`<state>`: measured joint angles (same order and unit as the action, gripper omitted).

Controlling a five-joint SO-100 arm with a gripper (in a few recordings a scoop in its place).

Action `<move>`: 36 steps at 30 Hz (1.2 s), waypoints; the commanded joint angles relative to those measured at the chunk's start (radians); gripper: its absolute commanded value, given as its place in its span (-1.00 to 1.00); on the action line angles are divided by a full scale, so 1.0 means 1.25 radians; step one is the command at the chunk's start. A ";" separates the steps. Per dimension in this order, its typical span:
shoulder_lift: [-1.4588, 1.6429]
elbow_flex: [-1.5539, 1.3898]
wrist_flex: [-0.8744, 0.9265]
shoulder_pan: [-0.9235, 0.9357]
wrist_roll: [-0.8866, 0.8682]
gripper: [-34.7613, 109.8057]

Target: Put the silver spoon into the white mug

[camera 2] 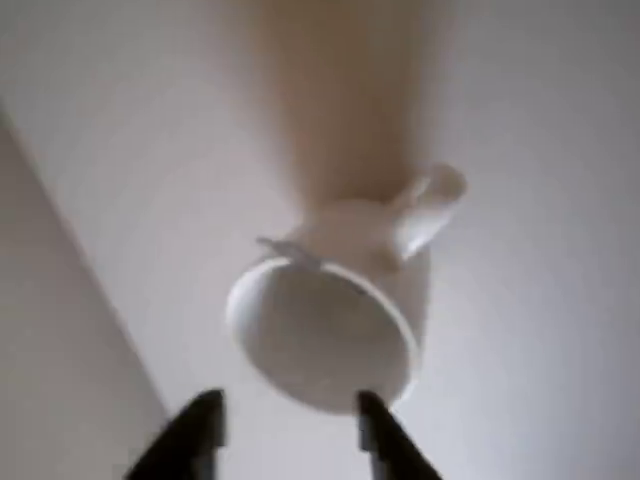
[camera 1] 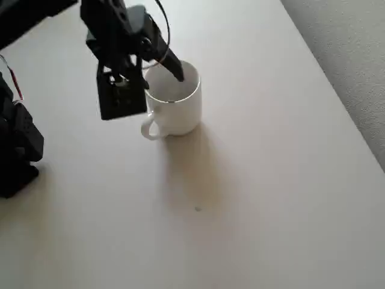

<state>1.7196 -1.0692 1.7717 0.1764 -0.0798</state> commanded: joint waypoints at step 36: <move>1.259 -1.546 -0.514 0.021 0.162 -0.54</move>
<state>3.2797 -3.0081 1.1459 0.1902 0.1304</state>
